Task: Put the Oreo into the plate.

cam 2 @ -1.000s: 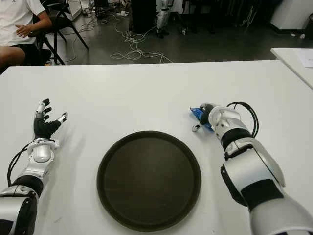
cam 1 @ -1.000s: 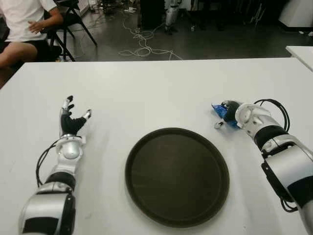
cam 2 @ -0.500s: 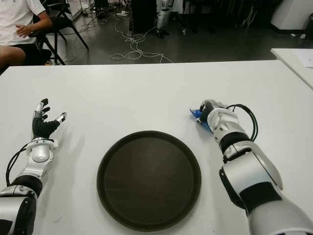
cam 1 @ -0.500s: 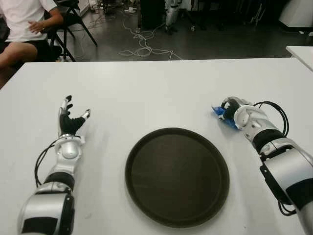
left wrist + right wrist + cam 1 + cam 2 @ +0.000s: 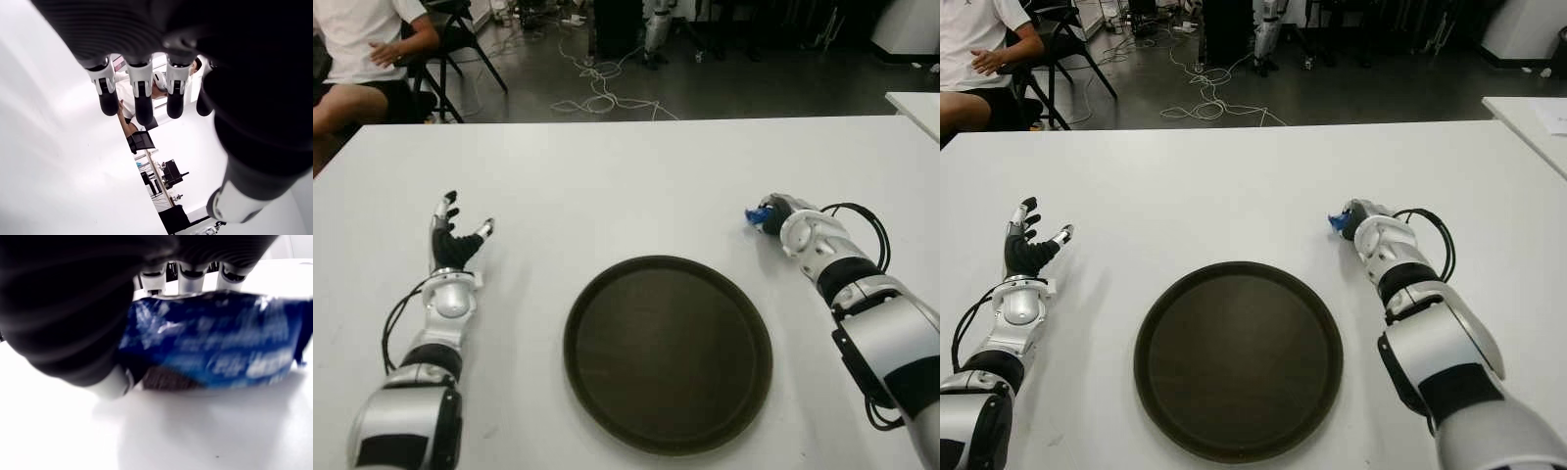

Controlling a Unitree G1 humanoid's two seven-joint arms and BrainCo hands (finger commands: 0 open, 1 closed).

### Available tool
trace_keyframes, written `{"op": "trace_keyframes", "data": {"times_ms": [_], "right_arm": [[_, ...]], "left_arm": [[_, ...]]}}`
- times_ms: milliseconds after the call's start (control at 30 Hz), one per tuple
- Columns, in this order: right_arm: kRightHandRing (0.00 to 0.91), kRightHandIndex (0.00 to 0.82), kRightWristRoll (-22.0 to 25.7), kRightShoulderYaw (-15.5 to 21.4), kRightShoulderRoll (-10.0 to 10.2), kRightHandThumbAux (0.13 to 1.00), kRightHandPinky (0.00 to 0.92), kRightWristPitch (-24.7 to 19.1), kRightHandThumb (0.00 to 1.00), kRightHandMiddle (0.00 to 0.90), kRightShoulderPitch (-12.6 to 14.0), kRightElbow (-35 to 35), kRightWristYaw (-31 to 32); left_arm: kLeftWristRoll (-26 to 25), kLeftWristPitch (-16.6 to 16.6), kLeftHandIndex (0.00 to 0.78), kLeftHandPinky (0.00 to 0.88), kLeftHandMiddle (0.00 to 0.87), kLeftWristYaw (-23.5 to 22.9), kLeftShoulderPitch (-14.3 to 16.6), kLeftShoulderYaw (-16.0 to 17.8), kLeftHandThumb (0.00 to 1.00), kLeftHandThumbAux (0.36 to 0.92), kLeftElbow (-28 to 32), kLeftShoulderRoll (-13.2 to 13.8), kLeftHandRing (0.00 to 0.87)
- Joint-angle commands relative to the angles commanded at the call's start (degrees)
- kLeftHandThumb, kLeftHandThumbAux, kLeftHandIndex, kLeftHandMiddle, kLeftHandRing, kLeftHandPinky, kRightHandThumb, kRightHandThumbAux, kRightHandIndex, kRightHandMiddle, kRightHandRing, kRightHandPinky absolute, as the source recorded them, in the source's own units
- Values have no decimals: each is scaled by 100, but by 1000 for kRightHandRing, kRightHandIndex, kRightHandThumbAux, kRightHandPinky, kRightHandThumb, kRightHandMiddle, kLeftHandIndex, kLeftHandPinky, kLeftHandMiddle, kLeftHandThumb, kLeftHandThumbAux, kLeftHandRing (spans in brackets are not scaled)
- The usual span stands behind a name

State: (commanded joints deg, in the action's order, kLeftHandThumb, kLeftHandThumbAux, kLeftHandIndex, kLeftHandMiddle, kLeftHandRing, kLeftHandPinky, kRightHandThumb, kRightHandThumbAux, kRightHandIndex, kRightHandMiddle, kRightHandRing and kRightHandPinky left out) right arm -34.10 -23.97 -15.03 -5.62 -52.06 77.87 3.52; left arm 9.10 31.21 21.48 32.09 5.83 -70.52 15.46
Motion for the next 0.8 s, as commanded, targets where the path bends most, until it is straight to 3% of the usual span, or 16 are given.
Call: {"op": "trace_keyframes", "data": {"times_ms": [300,800], "right_arm": [[516,418,-20,-24,-28,735,510,29,694,524,-29,-7,181],[618,423,33,33,-74,736,582,144,694,631,-12,3,197]], "left_arm": [[11,49,75,97,122,-11,-12,-10,0,816,12,2,107],[17,20,74,93,116,-3,3,-13,0,800,-12,-2,99]]}}
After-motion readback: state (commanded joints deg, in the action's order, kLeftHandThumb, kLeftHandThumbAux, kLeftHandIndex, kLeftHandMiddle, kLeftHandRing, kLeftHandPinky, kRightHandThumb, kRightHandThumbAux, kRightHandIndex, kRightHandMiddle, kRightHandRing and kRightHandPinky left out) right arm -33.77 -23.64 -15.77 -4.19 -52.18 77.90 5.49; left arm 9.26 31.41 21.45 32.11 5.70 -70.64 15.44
